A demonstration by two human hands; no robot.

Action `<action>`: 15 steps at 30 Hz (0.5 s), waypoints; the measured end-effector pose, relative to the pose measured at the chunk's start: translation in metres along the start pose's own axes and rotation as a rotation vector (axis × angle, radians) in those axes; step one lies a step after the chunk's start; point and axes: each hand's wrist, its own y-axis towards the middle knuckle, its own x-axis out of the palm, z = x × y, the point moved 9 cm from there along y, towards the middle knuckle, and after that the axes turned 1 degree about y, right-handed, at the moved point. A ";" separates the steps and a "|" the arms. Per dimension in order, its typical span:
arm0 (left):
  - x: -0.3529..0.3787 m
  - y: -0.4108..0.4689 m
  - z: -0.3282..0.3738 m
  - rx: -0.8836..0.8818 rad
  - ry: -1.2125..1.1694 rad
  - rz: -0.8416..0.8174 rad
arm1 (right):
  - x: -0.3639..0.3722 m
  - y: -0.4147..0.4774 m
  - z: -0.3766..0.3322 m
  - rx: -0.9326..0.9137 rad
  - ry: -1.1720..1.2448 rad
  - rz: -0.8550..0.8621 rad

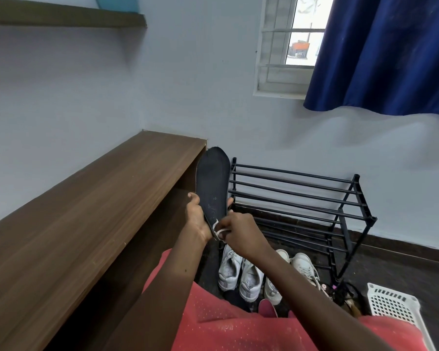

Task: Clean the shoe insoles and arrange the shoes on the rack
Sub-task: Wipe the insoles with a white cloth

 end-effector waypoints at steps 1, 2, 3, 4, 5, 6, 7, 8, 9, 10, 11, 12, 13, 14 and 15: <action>0.001 -0.001 -0.001 0.000 0.000 -0.012 | -0.001 -0.001 0.003 0.030 0.064 0.018; 0.003 -0.001 -0.002 -0.001 0.003 -0.024 | -0.003 -0.002 0.005 0.057 0.136 0.038; 0.003 -0.001 -0.002 -0.006 0.005 -0.032 | -0.004 -0.003 0.006 0.078 0.199 0.059; 0.003 -0.001 -0.002 -0.008 0.004 -0.032 | -0.005 -0.005 0.007 0.087 0.244 0.078; 0.004 -0.002 -0.002 -0.009 0.006 -0.033 | -0.005 -0.006 0.008 0.089 0.273 0.092; 0.003 -0.002 -0.001 -0.008 0.011 -0.033 | -0.005 -0.007 0.009 0.083 0.294 0.094; 0.003 -0.002 0.000 -0.004 0.018 -0.027 | -0.004 -0.009 0.009 0.070 0.301 0.081; 0.002 -0.002 0.001 0.004 0.030 -0.014 | -0.002 -0.011 0.007 0.049 0.290 0.056; 0.000 -0.002 0.001 0.012 0.040 0.003 | 0.000 -0.012 0.005 0.024 0.261 0.032; -0.001 -0.003 0.001 0.013 0.044 0.014 | 0.001 -0.013 0.003 -0.009 0.222 0.016; -0.003 -0.004 -0.001 0.004 0.039 0.021 | 0.002 -0.012 0.001 -0.049 0.169 0.011; -0.004 -0.005 -0.004 -0.009 0.029 0.023 | 0.003 -0.012 -0.002 -0.091 0.096 0.011; -0.004 -0.006 -0.006 -0.024 0.021 0.018 | 0.005 -0.010 -0.004 -0.126 -0.001 0.008; -0.004 -0.007 -0.008 -0.036 0.017 0.011 | 0.007 -0.009 -0.005 -0.150 -0.114 -0.001; -0.002 -0.007 -0.011 -0.045 0.017 -0.001 | 0.009 -0.007 -0.006 -0.161 -0.229 -0.021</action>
